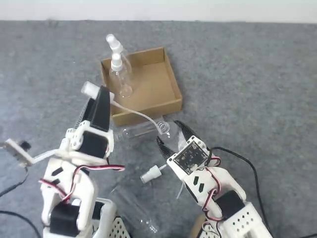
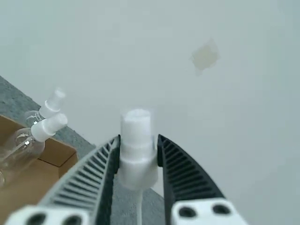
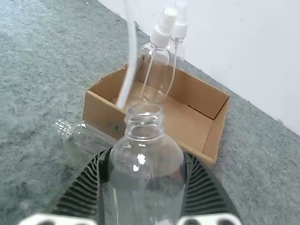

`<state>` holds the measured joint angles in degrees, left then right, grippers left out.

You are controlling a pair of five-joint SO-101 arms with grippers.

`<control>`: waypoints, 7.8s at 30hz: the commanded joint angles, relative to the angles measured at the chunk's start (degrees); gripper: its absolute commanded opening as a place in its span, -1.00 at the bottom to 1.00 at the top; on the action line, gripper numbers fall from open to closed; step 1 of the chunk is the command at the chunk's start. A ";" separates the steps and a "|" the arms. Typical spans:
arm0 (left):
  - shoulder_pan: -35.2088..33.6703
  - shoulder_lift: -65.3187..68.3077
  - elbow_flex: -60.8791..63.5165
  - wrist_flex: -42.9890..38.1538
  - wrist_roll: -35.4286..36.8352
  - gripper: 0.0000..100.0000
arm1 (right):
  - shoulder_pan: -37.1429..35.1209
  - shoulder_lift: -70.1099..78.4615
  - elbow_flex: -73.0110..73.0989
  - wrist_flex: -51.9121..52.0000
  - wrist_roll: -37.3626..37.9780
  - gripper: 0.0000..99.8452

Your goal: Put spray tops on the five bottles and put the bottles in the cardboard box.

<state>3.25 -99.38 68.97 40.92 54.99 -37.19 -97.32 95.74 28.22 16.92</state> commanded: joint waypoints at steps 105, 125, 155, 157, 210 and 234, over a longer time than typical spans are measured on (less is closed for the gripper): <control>15.47 -0.88 16.48 -8.79 -6.07 -0.98 | -0.75 -1.27 0.97 -1.71 0.44 -0.97; 20.75 -0.79 20.79 -8.53 -16.79 -0.95 | -1.98 -1.27 0.97 -1.36 0.88 -0.97; 27.69 -0.88 9.01 14.07 -17.23 -0.68 | -1.71 -1.36 0.97 -1.45 0.79 -0.97; 27.69 -0.88 8.40 14.07 -17.23 -0.68 | -1.71 -1.19 0.97 -1.36 0.79 -0.97; 26.81 -0.97 8.48 12.48 -22.07 -0.98 | -0.22 -1.01 0.97 -1.36 0.53 -0.97; 16.35 -4.92 8.48 4.31 -18.99 -0.98 | -0.40 -0.75 0.97 -1.27 0.44 -0.97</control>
<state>19.96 -103.43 76.53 49.01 35.21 -38.15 -97.32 95.74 28.22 17.10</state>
